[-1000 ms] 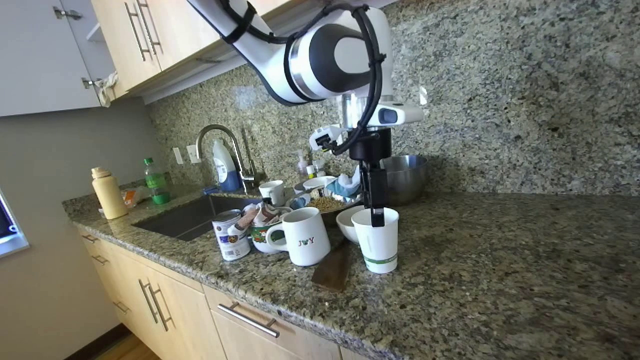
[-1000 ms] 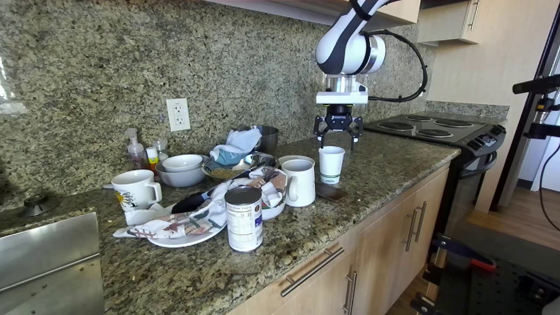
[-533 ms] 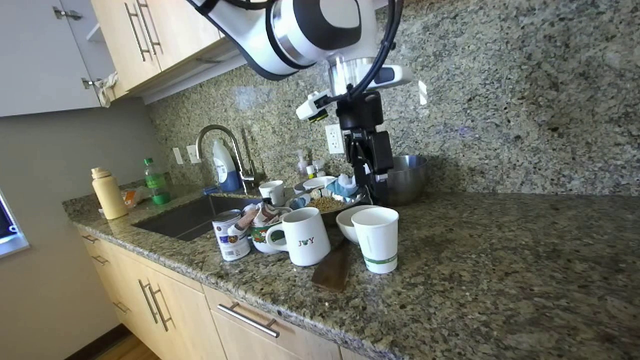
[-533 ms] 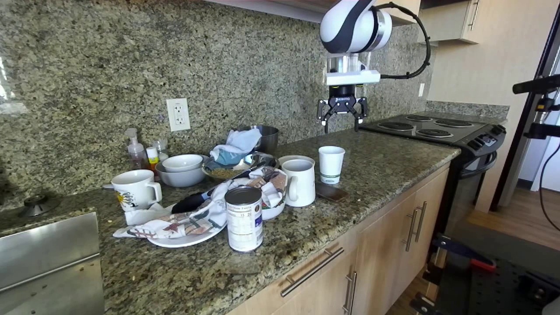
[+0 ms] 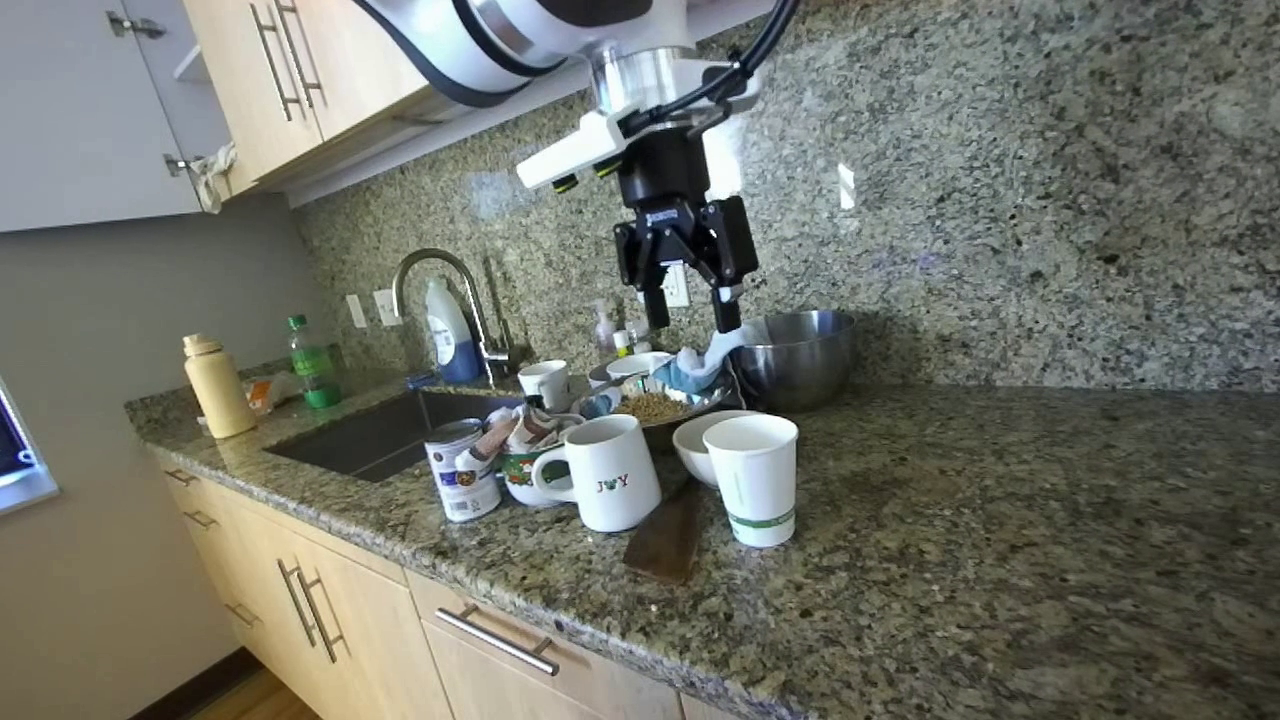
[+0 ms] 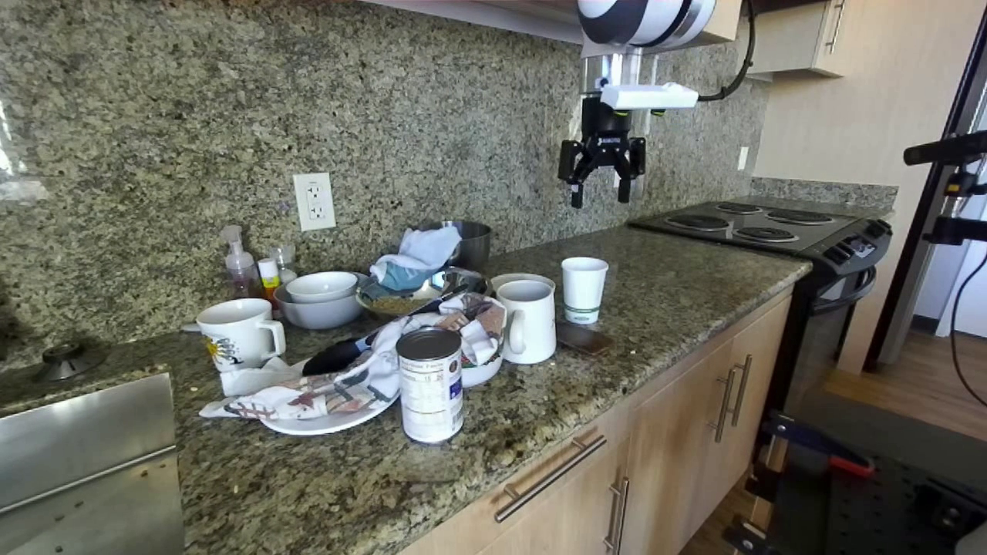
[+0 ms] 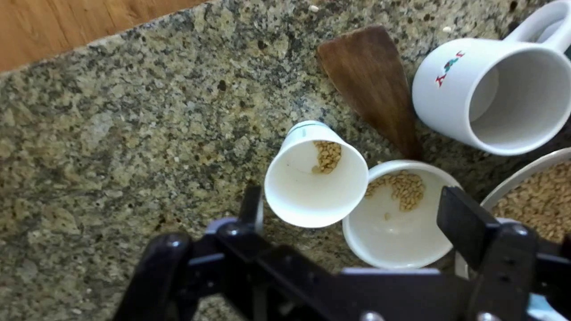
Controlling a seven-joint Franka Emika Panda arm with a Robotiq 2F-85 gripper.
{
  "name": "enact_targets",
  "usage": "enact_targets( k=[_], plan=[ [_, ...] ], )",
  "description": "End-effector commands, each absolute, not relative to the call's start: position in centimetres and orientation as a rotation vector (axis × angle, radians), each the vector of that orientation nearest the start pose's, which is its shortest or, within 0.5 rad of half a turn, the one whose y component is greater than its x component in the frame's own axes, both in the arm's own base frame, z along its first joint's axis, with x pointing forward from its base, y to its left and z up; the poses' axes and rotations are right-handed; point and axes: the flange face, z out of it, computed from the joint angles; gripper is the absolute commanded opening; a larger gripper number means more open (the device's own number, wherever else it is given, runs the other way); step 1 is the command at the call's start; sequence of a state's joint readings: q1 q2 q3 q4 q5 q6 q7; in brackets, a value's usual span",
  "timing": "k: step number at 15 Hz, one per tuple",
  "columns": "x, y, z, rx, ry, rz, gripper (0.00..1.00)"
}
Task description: Pour some contents of the cup into the silver bowl
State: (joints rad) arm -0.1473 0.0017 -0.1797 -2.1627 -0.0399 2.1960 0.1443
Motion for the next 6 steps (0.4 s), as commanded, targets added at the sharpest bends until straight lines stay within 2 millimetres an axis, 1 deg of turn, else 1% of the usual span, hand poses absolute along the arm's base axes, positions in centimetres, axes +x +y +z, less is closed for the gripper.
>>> enact_targets(
  k=[1,3,4,6],
  plan=[
    [48.8,-15.0,40.8,-3.147,0.39,-0.062,1.0],
    [48.5,-14.0,40.8,-3.161,0.261,-0.057,1.0],
    [49.8,-14.9,40.5,-3.147,0.379,-0.047,1.0],
    [49.4,-14.3,40.5,-3.152,0.314,-0.044,1.0]
  ],
)
